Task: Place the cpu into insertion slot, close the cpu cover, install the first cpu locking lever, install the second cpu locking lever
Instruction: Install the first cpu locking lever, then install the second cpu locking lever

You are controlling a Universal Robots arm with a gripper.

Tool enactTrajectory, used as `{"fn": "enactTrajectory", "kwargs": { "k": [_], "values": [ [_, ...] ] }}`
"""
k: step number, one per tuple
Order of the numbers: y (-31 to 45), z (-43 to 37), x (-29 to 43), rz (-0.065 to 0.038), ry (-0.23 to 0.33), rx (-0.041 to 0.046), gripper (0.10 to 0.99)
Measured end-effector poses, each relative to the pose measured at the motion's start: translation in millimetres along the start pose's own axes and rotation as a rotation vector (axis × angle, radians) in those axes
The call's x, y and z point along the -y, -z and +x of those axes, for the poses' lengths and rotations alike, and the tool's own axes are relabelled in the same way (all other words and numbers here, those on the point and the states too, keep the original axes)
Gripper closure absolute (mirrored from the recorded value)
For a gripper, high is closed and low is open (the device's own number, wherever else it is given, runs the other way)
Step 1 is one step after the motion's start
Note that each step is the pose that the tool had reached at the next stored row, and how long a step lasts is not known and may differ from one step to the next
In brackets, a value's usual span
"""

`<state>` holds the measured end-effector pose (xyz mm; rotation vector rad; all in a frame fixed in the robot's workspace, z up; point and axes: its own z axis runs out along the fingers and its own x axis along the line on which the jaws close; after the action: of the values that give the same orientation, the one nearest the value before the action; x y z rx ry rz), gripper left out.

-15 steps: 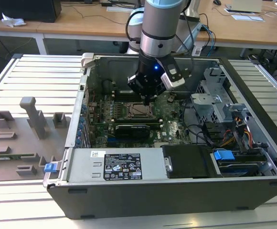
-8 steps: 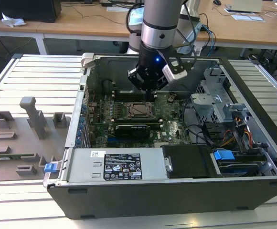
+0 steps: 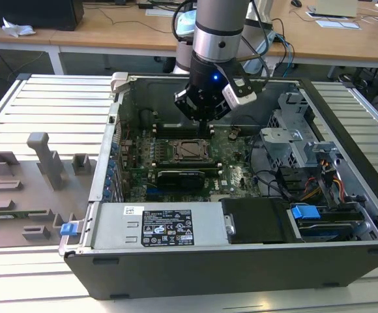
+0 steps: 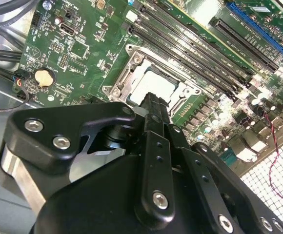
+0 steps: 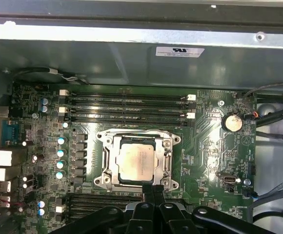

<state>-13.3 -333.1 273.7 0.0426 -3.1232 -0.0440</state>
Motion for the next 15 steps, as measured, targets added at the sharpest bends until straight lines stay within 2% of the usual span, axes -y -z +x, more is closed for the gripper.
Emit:
{"fn": "enactTrajectory", "kwargs": {
  "k": [10, 14, 15],
  "values": [
    [0.1, 0.5, 0.0, 0.0, 0.0, 0.0, 0.98],
    [0.0, 5.0, -0.2, 0.0, 0.0, 0.0001, 0.98],
    [-0.2, 10.5, -0.3, 0.0, 0.0, 0.0, 0.98]
  ]
}}
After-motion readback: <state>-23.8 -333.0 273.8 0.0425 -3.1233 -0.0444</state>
